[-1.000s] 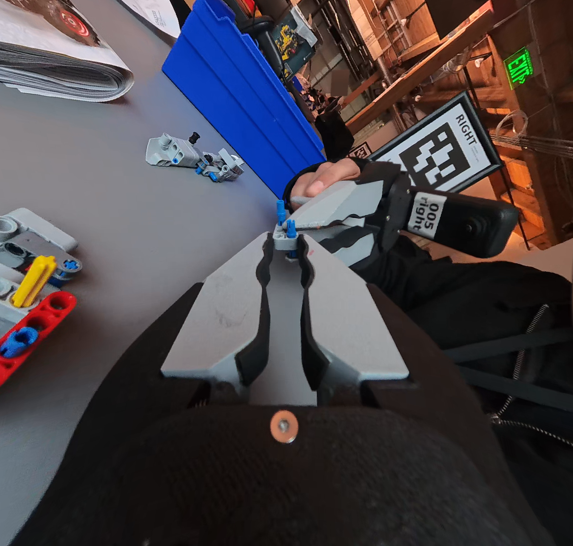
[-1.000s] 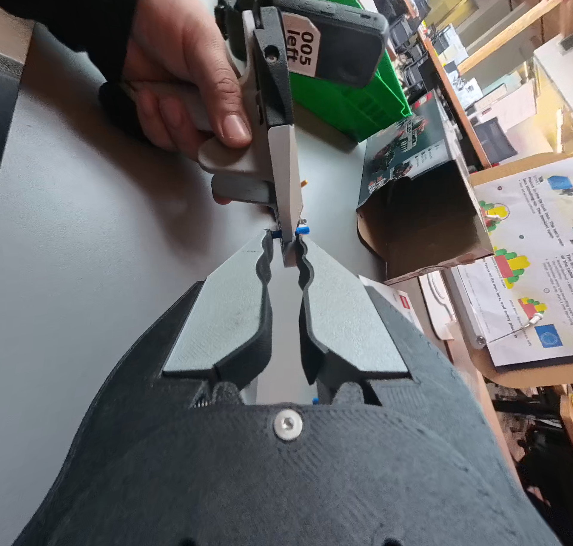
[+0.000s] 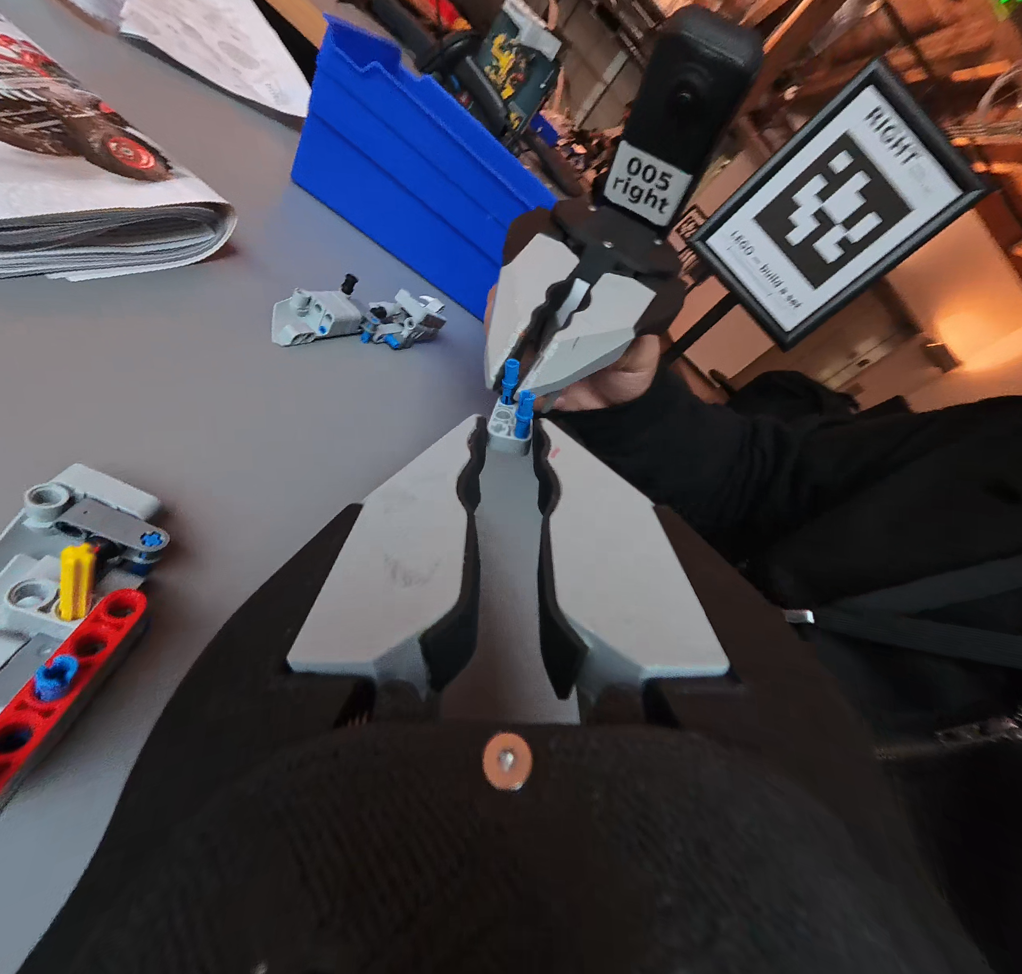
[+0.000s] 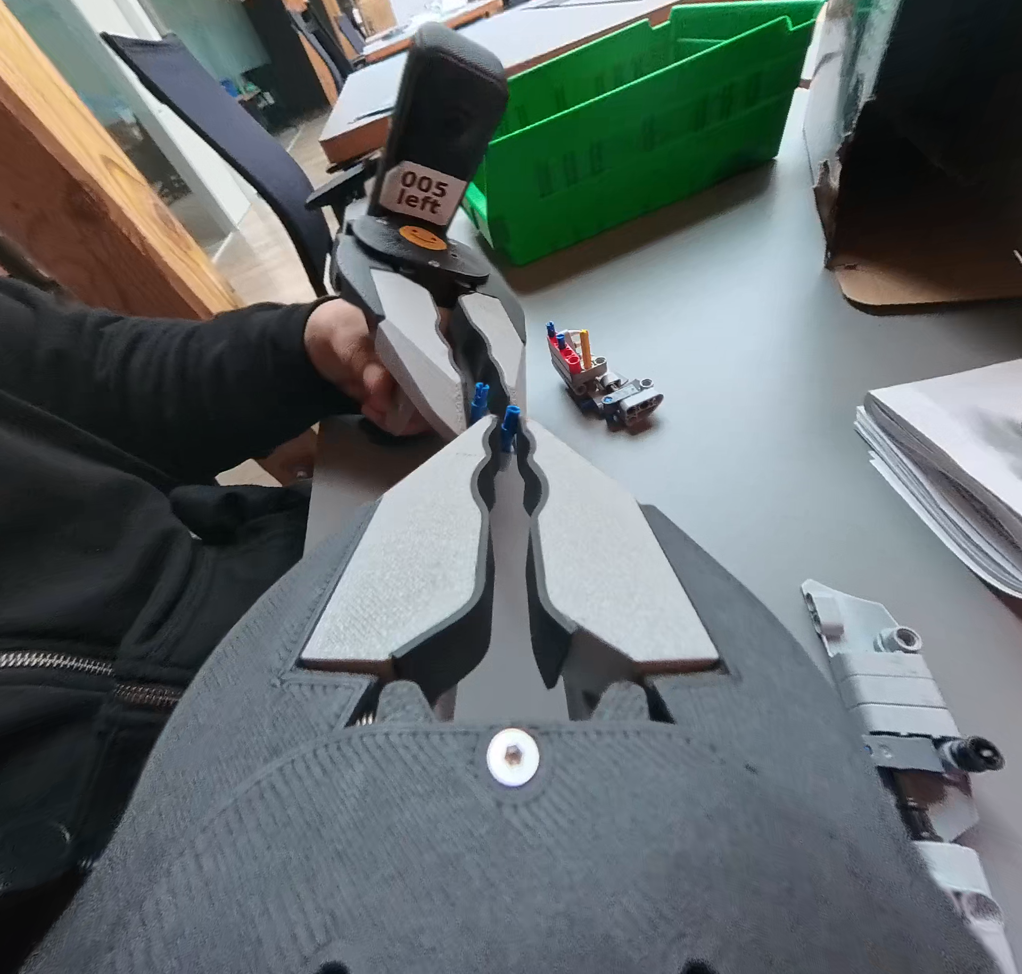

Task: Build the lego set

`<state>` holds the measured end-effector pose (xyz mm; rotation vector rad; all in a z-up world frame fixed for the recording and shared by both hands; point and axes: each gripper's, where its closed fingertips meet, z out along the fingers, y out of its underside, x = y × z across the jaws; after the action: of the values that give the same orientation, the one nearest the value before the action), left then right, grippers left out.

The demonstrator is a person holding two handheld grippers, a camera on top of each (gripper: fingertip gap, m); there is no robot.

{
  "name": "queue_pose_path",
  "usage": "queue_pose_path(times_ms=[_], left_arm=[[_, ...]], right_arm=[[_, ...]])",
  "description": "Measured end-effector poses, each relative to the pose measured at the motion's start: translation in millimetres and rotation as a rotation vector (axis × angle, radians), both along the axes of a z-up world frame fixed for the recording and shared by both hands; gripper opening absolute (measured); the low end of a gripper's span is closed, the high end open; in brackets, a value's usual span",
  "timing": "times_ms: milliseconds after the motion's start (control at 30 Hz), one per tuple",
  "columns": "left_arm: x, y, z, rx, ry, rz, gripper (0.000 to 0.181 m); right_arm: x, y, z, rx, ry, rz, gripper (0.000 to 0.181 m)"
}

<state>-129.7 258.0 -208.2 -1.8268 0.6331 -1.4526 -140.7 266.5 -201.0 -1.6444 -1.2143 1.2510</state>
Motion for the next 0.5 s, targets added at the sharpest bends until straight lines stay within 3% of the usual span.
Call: queue_pose_path(times_ms=[133,233,367,500], left_arm=[[2,1,-9,0.061,0.116,0.05,0.015],[2,6,-18,0.138,0.25,0.087,0.015],[4,1,-1,0.077,0.108,0.034,0.015],[0,7,2,0.091,0.123,0.069,0.015]], right_arm=[[-2,3,-5,-0.102,0.015,-0.015,0.0],[-7,6,-6,-0.066,0.048,-0.072,0.001],[-11,2,13,0.051,0.119,-0.075,0.001],[-15,10,18,-0.032,0.201,-0.095,0.0]])
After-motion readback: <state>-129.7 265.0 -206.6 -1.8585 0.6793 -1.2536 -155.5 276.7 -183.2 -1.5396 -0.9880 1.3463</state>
